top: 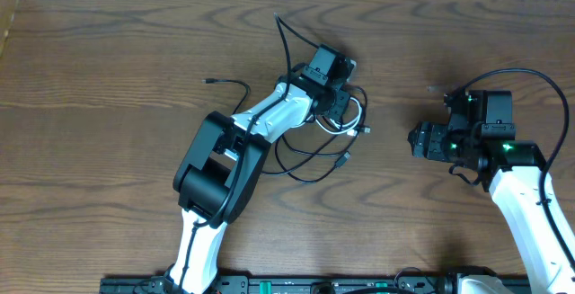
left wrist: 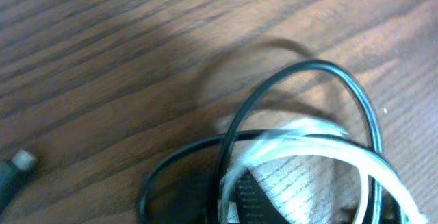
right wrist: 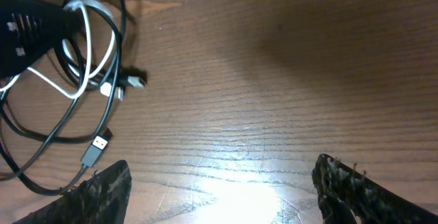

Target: Untangle cables

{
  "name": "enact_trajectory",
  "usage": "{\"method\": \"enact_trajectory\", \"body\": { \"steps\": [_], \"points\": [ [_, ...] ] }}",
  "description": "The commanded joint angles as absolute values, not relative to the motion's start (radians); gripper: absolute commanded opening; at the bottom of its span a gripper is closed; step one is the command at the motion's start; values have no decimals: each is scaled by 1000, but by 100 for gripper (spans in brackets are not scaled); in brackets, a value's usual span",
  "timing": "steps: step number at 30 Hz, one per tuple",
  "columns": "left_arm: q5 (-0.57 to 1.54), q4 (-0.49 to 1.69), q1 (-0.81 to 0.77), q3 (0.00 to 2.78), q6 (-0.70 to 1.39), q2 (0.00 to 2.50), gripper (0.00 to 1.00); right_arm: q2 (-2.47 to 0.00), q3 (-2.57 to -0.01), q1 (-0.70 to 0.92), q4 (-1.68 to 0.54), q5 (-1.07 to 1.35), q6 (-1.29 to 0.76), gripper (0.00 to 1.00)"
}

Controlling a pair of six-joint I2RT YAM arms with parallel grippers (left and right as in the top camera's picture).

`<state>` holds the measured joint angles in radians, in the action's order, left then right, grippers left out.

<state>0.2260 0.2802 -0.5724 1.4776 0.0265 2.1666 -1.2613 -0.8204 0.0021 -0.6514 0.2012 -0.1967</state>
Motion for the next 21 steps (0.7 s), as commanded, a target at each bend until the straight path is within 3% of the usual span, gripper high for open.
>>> {"method": "enact_trajectory", "body": {
  "steps": [1,7,17,21],
  "points": [
    [228,287,-573,1485,40,2106,8,-1262,-838,-5,-651,193,-186,81],
    [362,331,-573,1485,126,1924,8,-1262,-838,-5,-647,227,-185,85],
    [417,529,-575,1485,205,1776,8,-1262,-838,-5,-481,709,-149,87],
    [466,577,-576,1485,223,1777,8,-1262,-838,-5,-397,782,-170,86]
  ]
}}
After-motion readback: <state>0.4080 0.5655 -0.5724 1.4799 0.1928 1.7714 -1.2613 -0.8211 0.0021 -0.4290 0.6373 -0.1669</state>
